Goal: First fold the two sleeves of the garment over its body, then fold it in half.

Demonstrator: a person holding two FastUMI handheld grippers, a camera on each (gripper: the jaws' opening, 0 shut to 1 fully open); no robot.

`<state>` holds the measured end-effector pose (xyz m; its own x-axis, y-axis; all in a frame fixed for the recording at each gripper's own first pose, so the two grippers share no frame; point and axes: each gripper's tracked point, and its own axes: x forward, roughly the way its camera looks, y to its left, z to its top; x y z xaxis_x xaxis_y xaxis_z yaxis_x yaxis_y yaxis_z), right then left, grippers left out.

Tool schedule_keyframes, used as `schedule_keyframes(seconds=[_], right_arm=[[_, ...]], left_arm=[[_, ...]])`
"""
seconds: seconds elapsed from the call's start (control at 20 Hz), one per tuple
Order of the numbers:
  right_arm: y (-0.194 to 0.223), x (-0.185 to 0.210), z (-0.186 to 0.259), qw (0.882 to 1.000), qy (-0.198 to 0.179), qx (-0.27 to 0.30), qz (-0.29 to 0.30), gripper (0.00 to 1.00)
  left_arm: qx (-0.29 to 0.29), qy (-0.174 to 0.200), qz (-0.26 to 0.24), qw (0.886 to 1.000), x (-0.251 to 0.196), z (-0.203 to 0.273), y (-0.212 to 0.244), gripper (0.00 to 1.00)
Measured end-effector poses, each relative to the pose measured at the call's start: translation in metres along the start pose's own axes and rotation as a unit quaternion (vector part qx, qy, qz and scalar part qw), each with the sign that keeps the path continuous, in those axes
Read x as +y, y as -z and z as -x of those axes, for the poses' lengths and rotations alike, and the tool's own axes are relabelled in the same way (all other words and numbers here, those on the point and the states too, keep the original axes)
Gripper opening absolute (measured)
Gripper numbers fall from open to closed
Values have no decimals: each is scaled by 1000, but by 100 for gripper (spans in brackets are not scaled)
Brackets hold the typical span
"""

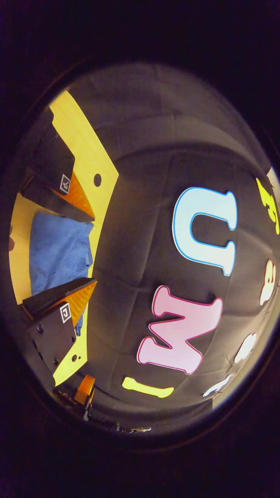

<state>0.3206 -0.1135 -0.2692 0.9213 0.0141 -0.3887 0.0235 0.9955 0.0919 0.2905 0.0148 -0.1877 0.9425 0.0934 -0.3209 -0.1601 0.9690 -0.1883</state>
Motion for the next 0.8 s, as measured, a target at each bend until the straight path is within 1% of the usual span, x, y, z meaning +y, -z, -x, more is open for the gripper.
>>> schedule_keyframes(seconds=[0.1,0.2,0.3,0.35,0.4,0.45,0.55,0.7,0.8], right_arm=[[-2,24,37,1000,-28,2,-5,98],[-3,45,78,999,-48,14,7,98],[-11,62,116,998,-51,3,27,98],[-17,72,134,998,-50,-7,36,98],[-22,81,154,998,-50,-16,39,98],[-26,93,174,998,-53,-23,37,98],[-34,114,213,997,-63,-41,36,98],[-48,127,263,994,-56,-85,40,99],[-43,140,287,994,-60,-92,22,98]], left_arm=[[-25,8,-6,1000,5,46,-14,83],[-70,16,-12,997,12,89,-30,82],[-108,22,-9,994,18,133,-46,81],[-121,31,-10,992,17,154,-51,81],[-133,30,-11,991,20,175,-56,81],[-142,26,-11,989,25,191,-59,81],[-160,35,-18,986,25,228,-65,81],[-200,50,-29,978,21,276,-69,81],[-209,61,-21,976,17,301,-63,80]])
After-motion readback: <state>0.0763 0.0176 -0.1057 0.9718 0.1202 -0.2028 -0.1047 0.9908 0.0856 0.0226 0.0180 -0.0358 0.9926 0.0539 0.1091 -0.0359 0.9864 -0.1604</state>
